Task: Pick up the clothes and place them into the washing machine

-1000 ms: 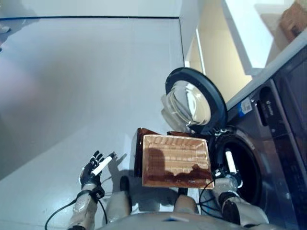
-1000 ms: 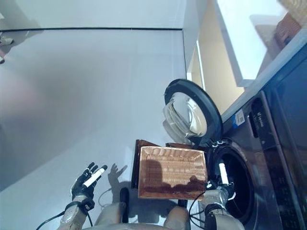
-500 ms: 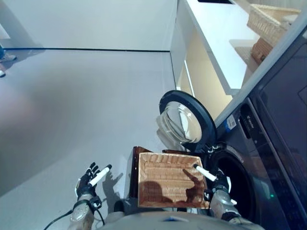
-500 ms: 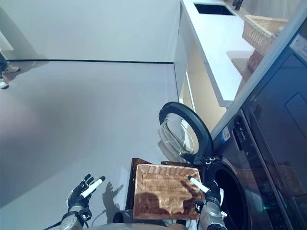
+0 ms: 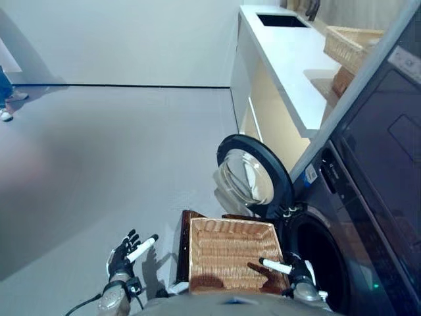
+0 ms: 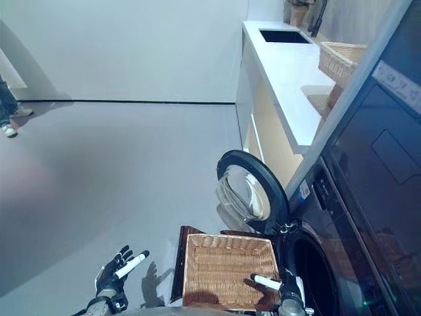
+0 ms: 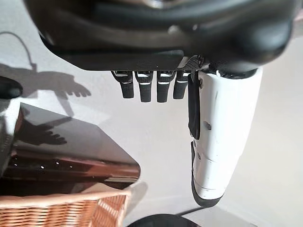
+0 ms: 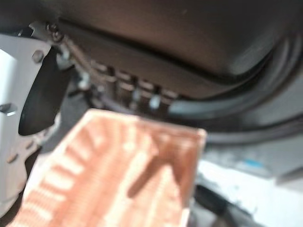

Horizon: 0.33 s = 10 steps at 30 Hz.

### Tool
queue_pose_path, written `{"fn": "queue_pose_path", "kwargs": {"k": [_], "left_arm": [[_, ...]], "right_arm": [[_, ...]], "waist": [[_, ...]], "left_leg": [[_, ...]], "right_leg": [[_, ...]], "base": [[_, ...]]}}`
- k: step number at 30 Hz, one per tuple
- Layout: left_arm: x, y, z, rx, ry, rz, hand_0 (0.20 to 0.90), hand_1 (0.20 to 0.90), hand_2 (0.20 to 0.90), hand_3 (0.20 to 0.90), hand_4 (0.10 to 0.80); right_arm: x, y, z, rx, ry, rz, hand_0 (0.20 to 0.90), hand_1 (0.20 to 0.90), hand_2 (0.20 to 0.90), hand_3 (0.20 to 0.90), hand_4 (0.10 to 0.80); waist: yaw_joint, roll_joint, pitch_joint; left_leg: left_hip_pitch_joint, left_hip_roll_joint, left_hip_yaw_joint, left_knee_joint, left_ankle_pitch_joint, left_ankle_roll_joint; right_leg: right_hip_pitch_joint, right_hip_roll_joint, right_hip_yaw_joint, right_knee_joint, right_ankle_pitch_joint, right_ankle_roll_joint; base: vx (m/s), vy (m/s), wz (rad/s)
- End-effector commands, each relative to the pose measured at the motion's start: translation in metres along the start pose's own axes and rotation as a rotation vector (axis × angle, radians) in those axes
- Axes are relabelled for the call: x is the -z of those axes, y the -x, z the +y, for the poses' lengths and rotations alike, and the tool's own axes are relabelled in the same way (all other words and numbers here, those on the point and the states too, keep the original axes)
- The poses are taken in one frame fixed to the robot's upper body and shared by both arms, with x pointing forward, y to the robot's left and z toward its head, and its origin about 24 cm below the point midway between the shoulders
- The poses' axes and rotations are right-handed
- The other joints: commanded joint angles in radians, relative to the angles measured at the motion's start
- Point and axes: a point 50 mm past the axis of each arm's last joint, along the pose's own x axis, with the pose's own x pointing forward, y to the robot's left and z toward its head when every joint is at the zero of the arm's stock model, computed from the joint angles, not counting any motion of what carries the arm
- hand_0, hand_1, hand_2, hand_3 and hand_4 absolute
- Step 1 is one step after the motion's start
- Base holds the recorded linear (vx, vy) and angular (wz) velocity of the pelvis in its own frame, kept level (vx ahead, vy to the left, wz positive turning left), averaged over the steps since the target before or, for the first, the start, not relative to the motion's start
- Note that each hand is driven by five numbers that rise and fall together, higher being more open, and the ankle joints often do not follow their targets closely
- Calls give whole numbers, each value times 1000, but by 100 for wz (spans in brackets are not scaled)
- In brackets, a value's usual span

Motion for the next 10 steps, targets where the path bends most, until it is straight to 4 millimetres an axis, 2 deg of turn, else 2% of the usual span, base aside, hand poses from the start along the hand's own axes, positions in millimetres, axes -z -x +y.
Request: {"fn": "queue_pose_path", "kwargs": {"k": [1,4,10], "left_arm": [[-35,-13,-17,41,6,-156,900,900,900,900,800],[-33,-12,-20,44,7,-149,900,900,900,900,800],[-32,-11,-22,49,7,-143,900,900,900,900,800]], "right_arm": [[-50,-8,3,25,-67,-173,900,900,900,900,800],[-53,-6,9,18,-113,-184,900,900,900,900,800],[-55,-4,14,0,-90,-208,900,900,900,900,800]], "waist": [[15,14,-22],[13,14,-24],[11,14,-21]], "left_leg": [[-4,36,-6,-2,22,-53],[1,40,-3,-2,21,-53],[3,42,-6,-2,22,-53]], "right_leg": [[-28,0,-24,23,39,5],[-25,3,-24,24,35,3],[-23,4,-24,30,30,0]], "base": [[0,0,0],[0,0,0],[0,0,0]]}}
